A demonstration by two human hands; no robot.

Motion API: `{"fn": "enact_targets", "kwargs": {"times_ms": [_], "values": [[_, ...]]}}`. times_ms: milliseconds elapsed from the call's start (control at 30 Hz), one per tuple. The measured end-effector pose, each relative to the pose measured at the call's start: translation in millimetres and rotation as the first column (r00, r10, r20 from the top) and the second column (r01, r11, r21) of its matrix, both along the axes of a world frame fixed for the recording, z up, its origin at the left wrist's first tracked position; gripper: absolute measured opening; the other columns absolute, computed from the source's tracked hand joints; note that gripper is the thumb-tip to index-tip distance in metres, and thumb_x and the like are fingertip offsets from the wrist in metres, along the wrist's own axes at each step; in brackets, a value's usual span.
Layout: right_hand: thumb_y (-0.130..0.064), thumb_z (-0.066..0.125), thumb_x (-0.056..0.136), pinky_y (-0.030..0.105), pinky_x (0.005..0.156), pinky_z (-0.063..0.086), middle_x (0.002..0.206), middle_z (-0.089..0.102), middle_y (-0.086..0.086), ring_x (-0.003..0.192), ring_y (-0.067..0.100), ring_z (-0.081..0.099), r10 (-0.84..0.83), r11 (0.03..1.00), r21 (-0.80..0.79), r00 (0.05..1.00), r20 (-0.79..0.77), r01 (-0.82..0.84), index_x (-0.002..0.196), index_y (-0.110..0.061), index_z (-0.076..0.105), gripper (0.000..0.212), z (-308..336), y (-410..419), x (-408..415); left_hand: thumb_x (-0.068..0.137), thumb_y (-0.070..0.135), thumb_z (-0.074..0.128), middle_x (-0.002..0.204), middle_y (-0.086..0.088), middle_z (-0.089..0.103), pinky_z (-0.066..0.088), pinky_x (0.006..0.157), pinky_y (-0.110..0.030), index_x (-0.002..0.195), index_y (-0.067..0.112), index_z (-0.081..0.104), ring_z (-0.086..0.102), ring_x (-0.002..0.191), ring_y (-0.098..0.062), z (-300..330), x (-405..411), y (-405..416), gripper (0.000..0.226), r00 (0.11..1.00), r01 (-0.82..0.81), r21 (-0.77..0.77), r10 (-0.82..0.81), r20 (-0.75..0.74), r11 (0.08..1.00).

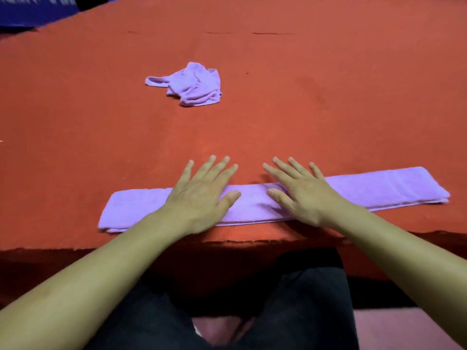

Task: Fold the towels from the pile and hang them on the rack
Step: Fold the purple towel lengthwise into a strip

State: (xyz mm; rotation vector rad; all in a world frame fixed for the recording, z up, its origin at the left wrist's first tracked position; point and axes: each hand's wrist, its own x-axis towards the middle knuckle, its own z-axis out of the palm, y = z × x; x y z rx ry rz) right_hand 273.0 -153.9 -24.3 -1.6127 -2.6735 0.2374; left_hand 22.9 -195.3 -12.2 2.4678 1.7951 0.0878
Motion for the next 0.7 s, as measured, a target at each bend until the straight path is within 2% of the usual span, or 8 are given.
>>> {"fn": "enact_targets", "kwargs": {"times_ms": [67,133,200,300,433,567,700], "values": [[-0.076,0.004,0.082,0.055,0.119,0.0,0.164,-0.002,-0.016,0.152,0.016,-0.003,-0.091,0.996,-0.015,0.995,0.041,0.092,0.153,-0.047,0.001,0.077,-1,6,34,0.099,0.056,0.017,0.164,0.013,0.0,0.0,0.122,-0.043,0.156,0.033,0.008,-0.004,0.15,-0.009,-2,38,17,0.062,0.993,0.084,0.006,-0.085,0.081,0.996],[-0.07,0.014,0.091,0.056,0.119,0.0,0.164,-0.001,-0.015,0.152,0.016,-0.002,-0.169,0.985,-0.025,0.983,0.077,0.171,0.153,-0.046,0.003,0.068,-6,11,66,0.101,0.052,0.025,0.164,0.013,-0.001,0.0,0.122,-0.043,0.156,0.034,0.007,-0.004,0.15,-0.008,-9,66,30,0.06,0.987,0.127,-0.02,-0.125,0.099,0.992],[-0.071,0.014,0.091,0.056,0.119,-0.001,0.164,0.002,-0.013,0.152,0.016,0.0,-0.227,0.972,-0.041,0.97,0.092,0.231,0.154,-0.045,0.005,0.068,-11,14,94,0.099,0.058,0.022,0.164,0.013,-0.008,-0.003,0.122,-0.047,0.155,0.037,-0.001,-0.01,0.15,-0.01,-18,83,36,0.064,0.989,0.148,-0.106,-0.145,0.036,0.983],[-0.077,0.002,0.081,0.051,0.12,-0.001,0.164,0.005,-0.011,0.152,0.014,0.002,-0.24,0.968,-0.056,0.968,0.065,0.244,0.153,-0.045,0.009,0.08,-19,13,114,0.096,0.065,0.014,0.162,0.012,-0.016,-0.007,0.12,-0.052,0.152,0.04,-0.013,-0.016,0.149,-0.013,-30,93,37,0.068,0.985,0.127,-0.22,-0.149,-0.085,0.967],[-0.066,0.02,0.095,0.051,0.12,-0.003,0.165,0.002,-0.01,0.152,0.015,0.0,-0.216,0.973,-0.081,0.976,0.015,0.216,0.154,-0.044,0.008,0.063,-16,18,121,0.093,0.069,0.013,0.162,0.011,-0.017,-0.008,0.119,-0.056,0.153,0.038,-0.013,-0.016,0.15,-0.015,-19,105,45,0.072,0.98,0.119,-0.217,-0.15,-0.13,0.969],[-0.069,0.019,0.094,0.052,0.12,-0.002,0.164,0.003,-0.011,0.152,0.016,0.0,-0.323,0.946,0.033,0.946,-0.015,0.324,0.153,-0.045,0.01,0.064,4,36,158,0.096,0.064,0.016,0.162,0.011,-0.017,-0.007,0.12,-0.052,0.154,0.036,-0.012,-0.016,0.149,-0.014,-2,152,62,0.069,0.968,0.24,-0.118,-0.246,-0.039,0.963],[-0.064,0.019,0.097,0.052,0.12,-0.002,0.165,0.005,-0.01,0.152,0.016,0.001,-0.421,0.905,-0.037,0.904,0.072,0.424,0.153,-0.044,0.013,0.06,-13,39,206,0.096,0.065,0.017,0.162,0.011,-0.018,-0.008,0.119,-0.054,0.153,0.037,-0.012,-0.018,0.149,-0.015,-13,202,75,0.07,0.945,0.317,-0.183,-0.326,-0.021,0.93]]}}
